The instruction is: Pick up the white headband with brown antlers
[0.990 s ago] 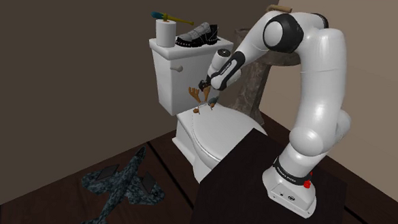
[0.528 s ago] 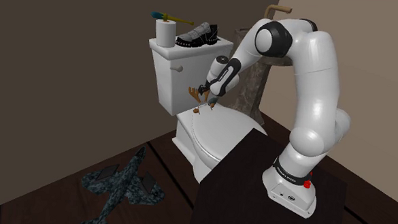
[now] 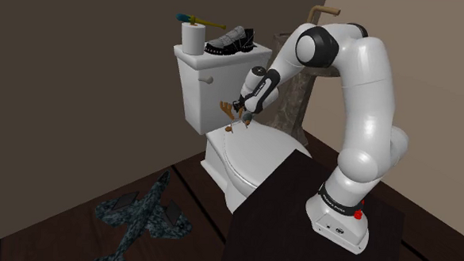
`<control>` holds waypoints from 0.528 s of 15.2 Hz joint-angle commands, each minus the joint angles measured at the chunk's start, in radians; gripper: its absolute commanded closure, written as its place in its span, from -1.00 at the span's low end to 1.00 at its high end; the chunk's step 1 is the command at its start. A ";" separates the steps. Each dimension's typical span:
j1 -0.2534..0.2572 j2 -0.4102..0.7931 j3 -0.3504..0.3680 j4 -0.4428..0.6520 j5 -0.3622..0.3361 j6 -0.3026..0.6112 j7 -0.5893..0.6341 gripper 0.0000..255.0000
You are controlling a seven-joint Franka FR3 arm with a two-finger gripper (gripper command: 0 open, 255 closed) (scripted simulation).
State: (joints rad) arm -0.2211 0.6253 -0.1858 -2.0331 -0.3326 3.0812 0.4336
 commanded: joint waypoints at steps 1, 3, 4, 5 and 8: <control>0.000 0.000 0.000 0.000 0.000 0.000 0.000 1.00; 0.000 0.000 0.000 0.000 0.000 0.000 0.000 1.00; 0.001 0.001 -0.001 -0.001 0.000 0.002 0.001 1.00; -0.001 -0.012 0.002 -0.005 0.000 -0.007 -0.002 1.00; -0.009 -0.050 0.012 -0.015 0.001 -0.034 -0.012 1.00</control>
State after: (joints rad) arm -0.2263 0.5875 -0.1784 -2.0473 -0.3322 3.0569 0.4261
